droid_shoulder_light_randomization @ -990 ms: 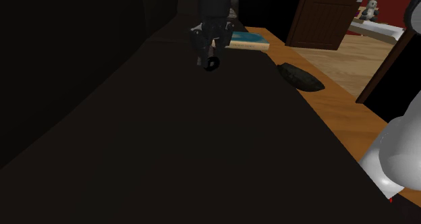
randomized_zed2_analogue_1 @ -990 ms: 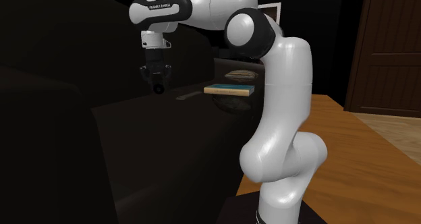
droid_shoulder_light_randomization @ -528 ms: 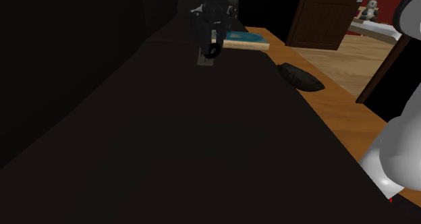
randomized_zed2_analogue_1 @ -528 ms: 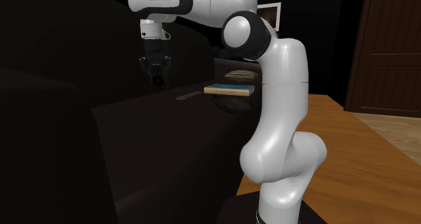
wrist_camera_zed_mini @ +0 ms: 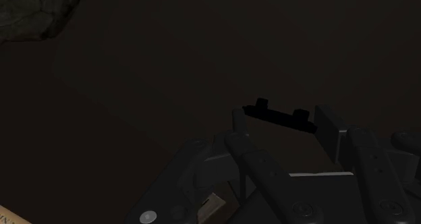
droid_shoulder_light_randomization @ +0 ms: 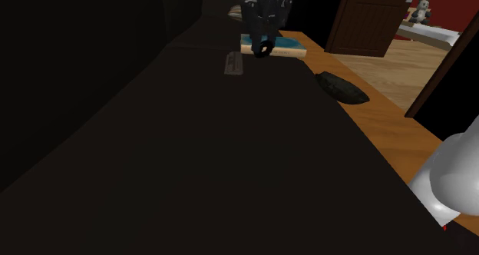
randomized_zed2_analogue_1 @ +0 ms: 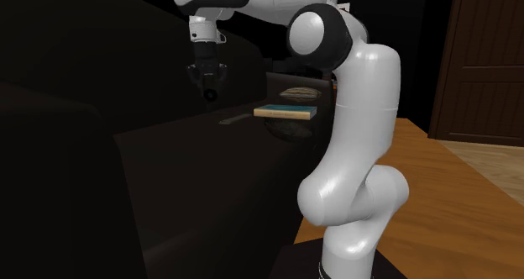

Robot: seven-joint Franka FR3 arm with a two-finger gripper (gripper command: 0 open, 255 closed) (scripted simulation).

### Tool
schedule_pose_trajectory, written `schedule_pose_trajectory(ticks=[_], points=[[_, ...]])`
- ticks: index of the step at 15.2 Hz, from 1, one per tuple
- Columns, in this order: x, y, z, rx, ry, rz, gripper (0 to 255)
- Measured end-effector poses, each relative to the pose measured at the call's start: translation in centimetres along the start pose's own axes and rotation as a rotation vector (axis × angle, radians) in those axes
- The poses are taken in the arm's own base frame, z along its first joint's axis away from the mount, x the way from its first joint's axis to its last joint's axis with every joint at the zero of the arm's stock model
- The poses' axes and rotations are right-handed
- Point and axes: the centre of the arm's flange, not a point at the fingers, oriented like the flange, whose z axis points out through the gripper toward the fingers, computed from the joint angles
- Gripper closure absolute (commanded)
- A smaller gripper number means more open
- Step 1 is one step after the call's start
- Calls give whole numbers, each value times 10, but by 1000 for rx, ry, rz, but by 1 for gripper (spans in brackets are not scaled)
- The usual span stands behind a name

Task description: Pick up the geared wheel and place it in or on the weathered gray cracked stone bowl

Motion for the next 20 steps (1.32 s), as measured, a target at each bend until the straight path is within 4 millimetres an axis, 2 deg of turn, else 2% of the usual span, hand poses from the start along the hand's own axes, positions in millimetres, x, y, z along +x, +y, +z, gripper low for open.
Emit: schedule_pose_trajectory(ticks=[6, 15, 17, 20], points=[[-37, 70, -5, 0, 0, 0, 255], [-86, 180, 3, 0, 0, 1, 255], [-102, 200, 2, 1, -1, 0, 255], [-115, 227, 4, 1, 0, 0, 255]])
